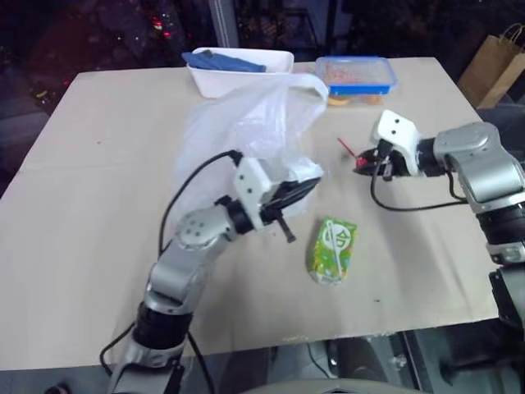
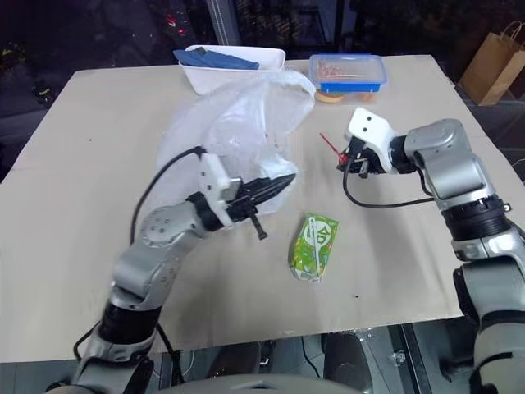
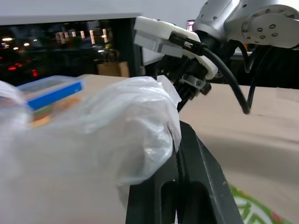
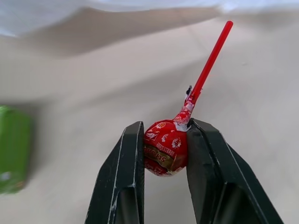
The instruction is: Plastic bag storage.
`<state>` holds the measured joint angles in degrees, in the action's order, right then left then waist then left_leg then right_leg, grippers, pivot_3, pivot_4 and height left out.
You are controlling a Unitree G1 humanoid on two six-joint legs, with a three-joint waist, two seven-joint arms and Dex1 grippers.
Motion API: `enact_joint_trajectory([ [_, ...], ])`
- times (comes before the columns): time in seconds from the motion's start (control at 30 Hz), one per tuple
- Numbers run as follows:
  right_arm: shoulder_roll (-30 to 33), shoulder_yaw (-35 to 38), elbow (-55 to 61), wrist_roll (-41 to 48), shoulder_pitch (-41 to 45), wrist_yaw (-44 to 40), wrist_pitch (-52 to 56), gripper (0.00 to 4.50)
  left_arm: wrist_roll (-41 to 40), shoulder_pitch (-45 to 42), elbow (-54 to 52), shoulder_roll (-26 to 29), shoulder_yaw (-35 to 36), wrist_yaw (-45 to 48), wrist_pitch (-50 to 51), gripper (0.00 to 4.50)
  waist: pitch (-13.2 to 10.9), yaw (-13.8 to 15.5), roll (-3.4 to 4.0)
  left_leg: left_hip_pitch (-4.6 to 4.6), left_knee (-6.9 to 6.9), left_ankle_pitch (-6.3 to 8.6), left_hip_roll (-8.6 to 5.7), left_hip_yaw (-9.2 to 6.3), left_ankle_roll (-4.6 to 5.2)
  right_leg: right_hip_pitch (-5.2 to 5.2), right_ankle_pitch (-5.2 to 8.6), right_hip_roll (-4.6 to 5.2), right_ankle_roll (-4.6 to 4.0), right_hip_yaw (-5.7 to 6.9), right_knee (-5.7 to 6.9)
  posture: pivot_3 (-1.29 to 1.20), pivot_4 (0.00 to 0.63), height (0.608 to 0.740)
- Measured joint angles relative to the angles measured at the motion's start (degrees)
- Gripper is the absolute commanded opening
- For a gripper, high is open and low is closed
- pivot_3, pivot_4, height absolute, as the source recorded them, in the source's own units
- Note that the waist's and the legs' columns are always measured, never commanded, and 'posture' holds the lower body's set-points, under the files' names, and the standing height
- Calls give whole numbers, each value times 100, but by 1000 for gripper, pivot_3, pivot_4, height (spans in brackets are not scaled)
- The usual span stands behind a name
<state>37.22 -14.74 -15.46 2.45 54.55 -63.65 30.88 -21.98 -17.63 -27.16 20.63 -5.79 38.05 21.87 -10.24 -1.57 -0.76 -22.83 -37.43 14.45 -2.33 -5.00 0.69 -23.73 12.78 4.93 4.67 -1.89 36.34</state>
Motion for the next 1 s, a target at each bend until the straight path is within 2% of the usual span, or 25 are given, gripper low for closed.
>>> enact_joint_trajectory([
  [0.27, -1634, -500, -1698, -237, 979, 78, -671, 715, -434, 309, -429, -154, 132, -315, 185, 0, 0, -58, 0, 7, -6, -6, -1, -3, -9, -8, 1, -3, -2, -9, 35, 0, 150, 740],
  [0.47, -2723, -429, -2771, -253, 1818, 259, -1454, 715, -526, 515, -541, -83, 194, -355, 185, 0, -2, -88, 3, 7, 0, -10, -2, 4, -16, -29, 1, -8, -3, -26, 45, 0, 150, 740],
  [0.6, -3142, -387, -2853, -222, 2317, 322, -1981, 2684, -527, 697, -545, -67, 210, -405, 154, 0, -2, -76, 3, 6, 3, -11, -1, 3, -20, -33, 1, -10, -4, -28, 47, 0, 150, 740],
  [0.7, -3259, -338, -2809, -185, 2352, 288, -2051, 4230, -527, 885, -544, -42, 314, -414, 114, 0, -1, -60, 3, 4, 2, -11, -4, 2, -19, -32, 1, -7, -4, -28, 46, 0, 150, 740],
  [0.73, -3272, -327, -2773, -161, 2335, 259, -2015, 4379, -543, 941, -542, -72, 365, -450, 98, 0, -2, -60, 3, 4, 2, -11, -5, 2, -19, -32, 1, -7, -4, -29, 47, 0, 150, 740],
  [0.83, -3244, -279, -2601, -138, 2277, 227, -1988, 4379, -758, 951, -531, -216, 604, -576, 86, 0, -1, -68, 3, 4, 2, -11, -2, 0, -19, -34, 1, -9, -4, -28, 50, 0, 150, 740],
  [1.0, -2755, -220, -2370, -189, 1779, 244, -1854, 4379, -1237, 996, -346, -291, 1341, -865, 101, 0, -1, -68, 2, 4, 0, -12, -3, 1, -19, -33, 0, -8, -4, -28, 51, 0, 150, 740],
])
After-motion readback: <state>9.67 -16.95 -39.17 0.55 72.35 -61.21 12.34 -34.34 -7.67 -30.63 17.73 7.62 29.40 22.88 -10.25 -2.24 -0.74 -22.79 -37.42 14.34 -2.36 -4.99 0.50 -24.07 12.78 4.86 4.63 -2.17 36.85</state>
